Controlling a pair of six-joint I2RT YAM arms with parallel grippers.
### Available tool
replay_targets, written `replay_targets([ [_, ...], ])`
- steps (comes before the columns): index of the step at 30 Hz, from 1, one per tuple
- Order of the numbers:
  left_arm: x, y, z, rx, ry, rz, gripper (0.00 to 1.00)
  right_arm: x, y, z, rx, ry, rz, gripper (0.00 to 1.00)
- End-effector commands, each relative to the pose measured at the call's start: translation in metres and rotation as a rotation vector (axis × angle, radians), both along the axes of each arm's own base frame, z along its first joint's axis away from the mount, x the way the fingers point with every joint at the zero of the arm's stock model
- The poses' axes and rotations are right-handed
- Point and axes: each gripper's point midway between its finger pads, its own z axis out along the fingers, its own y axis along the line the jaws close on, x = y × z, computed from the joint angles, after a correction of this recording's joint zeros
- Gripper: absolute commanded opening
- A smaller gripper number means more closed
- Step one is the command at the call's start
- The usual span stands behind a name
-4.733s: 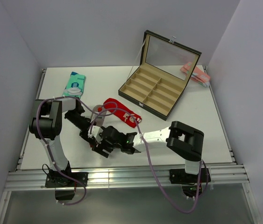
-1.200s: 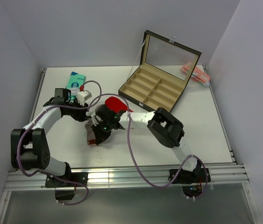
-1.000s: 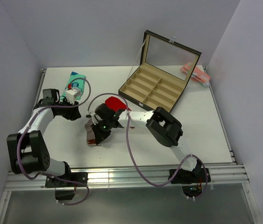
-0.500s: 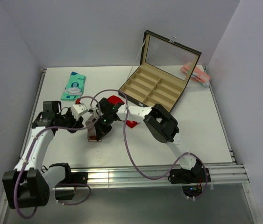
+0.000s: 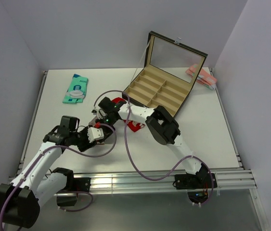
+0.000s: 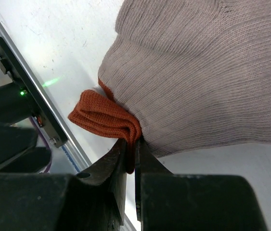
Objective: Roll the socks
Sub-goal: Roll the sock at the center of the board.
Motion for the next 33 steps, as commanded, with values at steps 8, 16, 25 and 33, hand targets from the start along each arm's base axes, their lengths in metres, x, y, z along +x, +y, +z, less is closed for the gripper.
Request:
replay_targets([
  [8,0.031,-0.002,-0.015,0.01,-0.074,0.038,0.56,-0.001,-0.016,-0.035,-0.101,0.005,-0.038,0.0],
  [16,0.043,-0.002,-0.025,-0.02,-0.045,0.085,0.51,-0.002,-0.014,-0.036,-0.087,0.007,-0.046,0.0],
  [25,0.046,0.005,-0.03,-0.062,0.034,0.112,0.45,-0.004,-0.015,-0.036,-0.061,0.005,-0.064,0.0],
  [33,0.042,0.003,-0.037,-0.06,0.126,0.104,0.3,-0.006,-0.016,-0.037,-0.046,0.001,-0.084,0.0],
])
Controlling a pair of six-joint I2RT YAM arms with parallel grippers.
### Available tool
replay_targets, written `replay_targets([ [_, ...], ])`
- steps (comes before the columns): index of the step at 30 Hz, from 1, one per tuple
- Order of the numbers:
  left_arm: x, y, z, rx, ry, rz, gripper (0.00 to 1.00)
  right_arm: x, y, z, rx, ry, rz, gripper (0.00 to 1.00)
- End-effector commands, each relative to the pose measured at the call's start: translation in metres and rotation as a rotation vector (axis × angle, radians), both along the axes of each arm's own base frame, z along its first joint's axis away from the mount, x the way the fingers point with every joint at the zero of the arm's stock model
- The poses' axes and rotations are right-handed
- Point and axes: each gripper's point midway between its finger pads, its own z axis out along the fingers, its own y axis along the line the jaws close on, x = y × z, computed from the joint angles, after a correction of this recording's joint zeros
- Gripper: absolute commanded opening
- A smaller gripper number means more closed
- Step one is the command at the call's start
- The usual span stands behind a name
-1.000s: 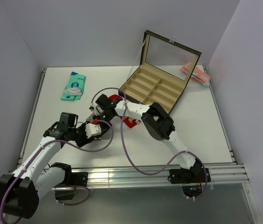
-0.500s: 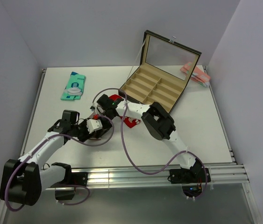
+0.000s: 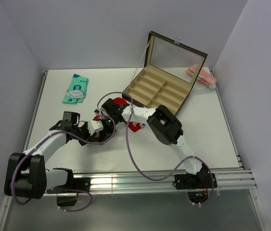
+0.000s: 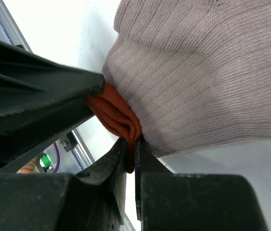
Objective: Roll the socks
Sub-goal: Roll the sock at the center of the board.
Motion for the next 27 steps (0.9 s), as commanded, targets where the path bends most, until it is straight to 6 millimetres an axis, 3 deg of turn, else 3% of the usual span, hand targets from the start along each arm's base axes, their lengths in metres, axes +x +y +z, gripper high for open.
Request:
replay_targets([
  [1,0.004,-0.007,0.01,-0.037,0.03,-0.02,0.29,-0.002,-0.017,-0.035,-0.116,-0.037,-0.04,0.0],
  [9,-0.002,-0.007,0.001,-0.033,0.123,-0.017,0.09,0.001,-0.016,-0.03,-0.084,-0.069,-0.11,0.02],
  [12,-0.004,-0.008,0.0,-0.039,0.153,-0.017,0.01,0.004,-0.015,-0.025,-0.062,-0.081,-0.154,0.1],
  [17,-0.006,-0.007,-0.006,-0.037,0.187,-0.009,0.0,0.006,-0.021,-0.019,-0.034,-0.102,-0.251,0.32],
  [18,-0.008,-0.007,-0.006,-0.04,0.197,-0.008,0.0,0.01,-0.017,-0.007,0.005,-0.13,-0.267,0.33],
  [20,-0.006,-0.005,-0.007,-0.039,0.205,-0.005,0.0,0.009,-0.029,-0.012,-0.024,-0.142,-0.316,0.38],
  [21,-0.005,-0.004,-0.006,-0.038,0.21,0.0,0.0,0.016,-0.023,0.006,0.044,-0.18,-0.338,0.39],
  [23,-0.007,-0.002,-0.009,-0.032,0.23,0.0,0.0,0.016,-0.034,0.004,0.037,-0.205,-0.385,0.43],
  [24,-0.006,-0.001,-0.01,-0.031,0.236,0.004,0.0,0.02,-0.031,0.02,0.087,-0.239,-0.401,0.43],
  [25,-0.008,0.0,-0.01,-0.032,0.251,0.005,0.0,0.019,-0.042,0.012,0.063,-0.253,-0.435,0.43],
  [27,-0.006,0.001,-0.011,-0.032,0.263,0.003,0.0,0.022,-0.043,0.03,0.121,-0.294,-0.474,0.44],
])
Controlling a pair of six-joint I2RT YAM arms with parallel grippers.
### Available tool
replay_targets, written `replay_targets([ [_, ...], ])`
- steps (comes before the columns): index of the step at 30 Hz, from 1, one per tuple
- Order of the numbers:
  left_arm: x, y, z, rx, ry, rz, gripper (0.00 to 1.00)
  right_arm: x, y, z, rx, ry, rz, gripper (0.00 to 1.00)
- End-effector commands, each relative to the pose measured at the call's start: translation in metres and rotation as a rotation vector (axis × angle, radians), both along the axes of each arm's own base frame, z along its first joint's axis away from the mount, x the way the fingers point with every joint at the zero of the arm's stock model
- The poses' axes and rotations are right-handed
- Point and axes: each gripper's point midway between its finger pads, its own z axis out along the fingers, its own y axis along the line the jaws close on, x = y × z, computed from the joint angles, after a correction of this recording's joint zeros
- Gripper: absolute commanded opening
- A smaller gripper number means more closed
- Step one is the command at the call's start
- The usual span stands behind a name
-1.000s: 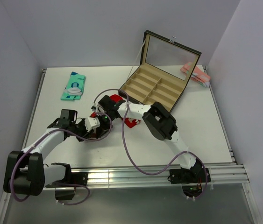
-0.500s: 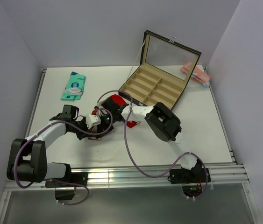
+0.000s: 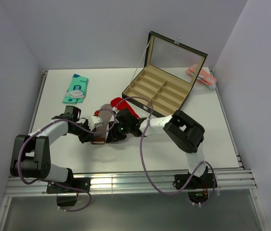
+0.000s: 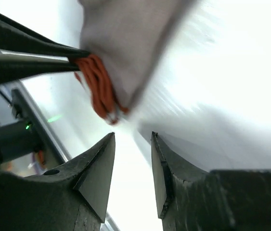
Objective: Roll the socks
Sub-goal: Roll the sock at the center of the board.
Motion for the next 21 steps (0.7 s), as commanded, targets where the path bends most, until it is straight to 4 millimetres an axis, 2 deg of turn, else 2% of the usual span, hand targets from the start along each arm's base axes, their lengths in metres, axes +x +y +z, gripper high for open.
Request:
replay_targets([
  [1,-0.004,0.005,0.0,0.01,0.052,-0.003,0.0,0.02,-0.013,0.014,0.035,-0.123,-0.149,0.44],
  [3,-0.004,0.007,-0.001,0.013,0.062,-0.004,0.0,0.027,-0.015,0.033,0.104,-0.19,-0.194,0.43],
  [4,-0.004,0.007,0.0,0.015,0.066,-0.004,0.0,0.021,-0.025,0.026,0.091,-0.201,-0.202,0.43],
  [5,-0.007,0.008,-0.002,0.018,0.088,-0.01,0.0,0.026,-0.028,0.039,0.107,-0.262,-0.235,0.42],
  [9,-0.008,0.008,0.0,0.02,0.136,-0.024,0.0,0.024,-0.039,0.054,-0.016,-0.559,-0.243,0.43],
  [11,-0.012,0.009,-0.004,0.021,0.179,-0.037,0.0,0.017,-0.031,0.067,-0.046,-0.666,-0.225,0.43],
  [12,-0.012,0.009,-0.002,0.023,0.2,-0.038,0.0,0.005,-0.024,0.071,-0.071,-0.741,-0.183,0.43],
  [14,-0.015,0.009,-0.007,0.024,0.243,-0.041,0.0,-0.003,-0.014,0.079,-0.055,-0.803,-0.154,0.44],
  [15,-0.015,0.009,-0.006,0.026,0.257,-0.045,0.0,-0.012,-0.009,0.079,-0.052,-0.842,-0.1,0.44],
  [21,-0.018,0.011,-0.012,0.04,0.352,-0.05,0.0,-0.027,0.018,0.081,-0.079,-0.968,0.038,0.45],
])
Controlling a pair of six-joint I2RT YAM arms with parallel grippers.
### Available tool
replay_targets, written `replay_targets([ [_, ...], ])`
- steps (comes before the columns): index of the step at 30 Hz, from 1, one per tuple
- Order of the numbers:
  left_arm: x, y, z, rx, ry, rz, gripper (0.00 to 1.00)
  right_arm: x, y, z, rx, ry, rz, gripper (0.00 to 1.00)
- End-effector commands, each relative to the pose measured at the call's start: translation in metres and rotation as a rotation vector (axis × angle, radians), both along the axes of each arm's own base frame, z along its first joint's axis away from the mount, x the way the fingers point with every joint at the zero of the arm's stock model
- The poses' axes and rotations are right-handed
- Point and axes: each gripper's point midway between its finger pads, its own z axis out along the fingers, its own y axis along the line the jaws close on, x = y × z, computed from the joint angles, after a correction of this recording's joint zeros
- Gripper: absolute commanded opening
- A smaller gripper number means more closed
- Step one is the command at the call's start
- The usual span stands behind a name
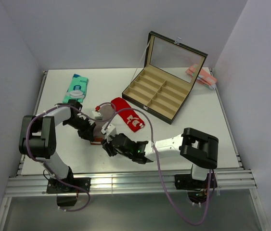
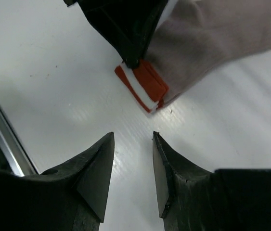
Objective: Roll the socks
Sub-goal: Roll the sock at the center of the board.
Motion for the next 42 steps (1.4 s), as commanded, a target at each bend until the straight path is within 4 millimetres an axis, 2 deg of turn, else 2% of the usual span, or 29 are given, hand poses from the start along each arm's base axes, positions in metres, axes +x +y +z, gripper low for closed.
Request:
replay_targets([
  [1,-0.021,0.007,-0.011,0.036,0.124,-0.031,0.0,0.013,0.023,0.028,-0.004,-0.178,0.024,0.45],
  [2,-0.021,0.007,-0.012,0.038,0.133,-0.031,0.0,0.012,0.026,0.021,-0.027,-0.186,0.038,0.46],
  [9,-0.024,0.009,-0.01,0.048,0.211,-0.045,0.0,0.006,0.047,0.011,-0.132,-0.282,0.138,0.46],
  [19,-0.038,0.013,-0.013,0.069,0.321,-0.067,0.0,0.002,0.052,-0.016,-0.276,-0.344,0.199,0.46],
  [28,-0.041,0.015,-0.013,0.083,0.36,-0.083,0.0,-0.004,0.054,-0.039,-0.368,-0.355,0.258,0.47],
  [42,-0.042,0.014,-0.014,0.113,0.382,-0.098,0.0,-0.011,0.057,-0.046,-0.386,-0.346,0.289,0.51],
])
